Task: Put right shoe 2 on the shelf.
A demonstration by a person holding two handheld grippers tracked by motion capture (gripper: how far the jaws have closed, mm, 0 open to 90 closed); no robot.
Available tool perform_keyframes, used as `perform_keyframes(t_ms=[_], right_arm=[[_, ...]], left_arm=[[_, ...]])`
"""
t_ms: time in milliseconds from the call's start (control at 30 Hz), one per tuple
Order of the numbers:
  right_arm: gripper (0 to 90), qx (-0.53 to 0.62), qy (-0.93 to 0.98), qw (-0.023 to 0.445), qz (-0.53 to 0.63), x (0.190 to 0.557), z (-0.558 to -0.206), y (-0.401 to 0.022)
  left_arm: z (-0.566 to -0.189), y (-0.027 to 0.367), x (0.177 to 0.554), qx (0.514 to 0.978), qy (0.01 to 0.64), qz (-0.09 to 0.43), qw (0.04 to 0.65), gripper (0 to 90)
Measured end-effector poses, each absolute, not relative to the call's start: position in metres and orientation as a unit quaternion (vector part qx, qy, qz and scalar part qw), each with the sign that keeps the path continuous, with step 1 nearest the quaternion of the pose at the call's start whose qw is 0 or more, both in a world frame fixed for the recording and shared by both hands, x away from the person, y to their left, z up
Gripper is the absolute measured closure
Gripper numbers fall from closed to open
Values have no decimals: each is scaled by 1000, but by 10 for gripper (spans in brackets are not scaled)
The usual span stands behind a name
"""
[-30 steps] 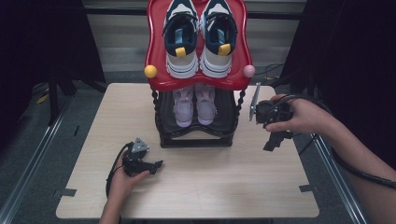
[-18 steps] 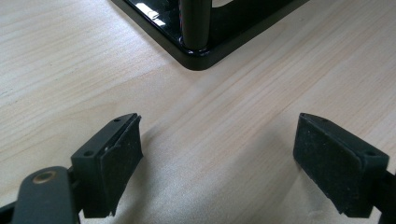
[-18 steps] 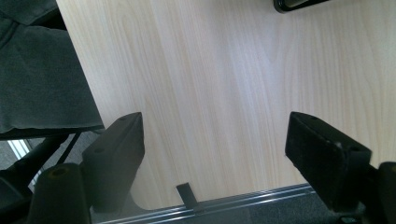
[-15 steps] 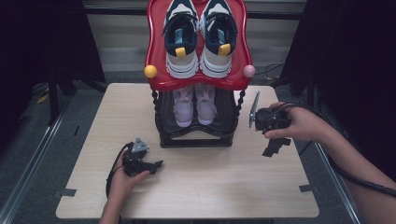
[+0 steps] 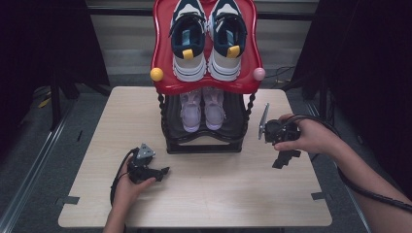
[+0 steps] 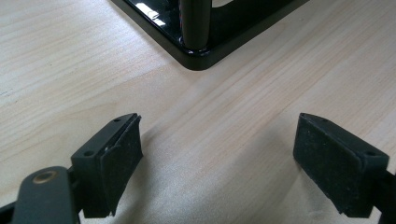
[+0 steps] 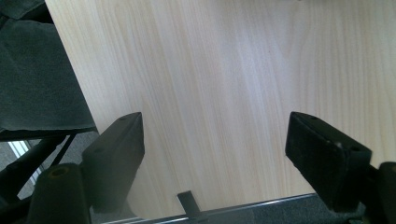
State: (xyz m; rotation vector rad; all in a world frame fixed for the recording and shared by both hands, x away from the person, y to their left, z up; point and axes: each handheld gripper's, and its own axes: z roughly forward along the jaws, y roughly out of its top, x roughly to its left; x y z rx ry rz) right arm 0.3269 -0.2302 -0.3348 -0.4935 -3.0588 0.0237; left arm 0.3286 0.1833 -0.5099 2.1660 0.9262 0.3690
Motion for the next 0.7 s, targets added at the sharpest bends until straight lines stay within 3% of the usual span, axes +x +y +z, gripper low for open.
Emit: perform_keyframes(t_ms=[700], right_arm=[[191, -169, -985, 29, 13, 324, -370, -237]], left_arm=[[-510, 184, 329, 846, 359, 143, 367, 148]])
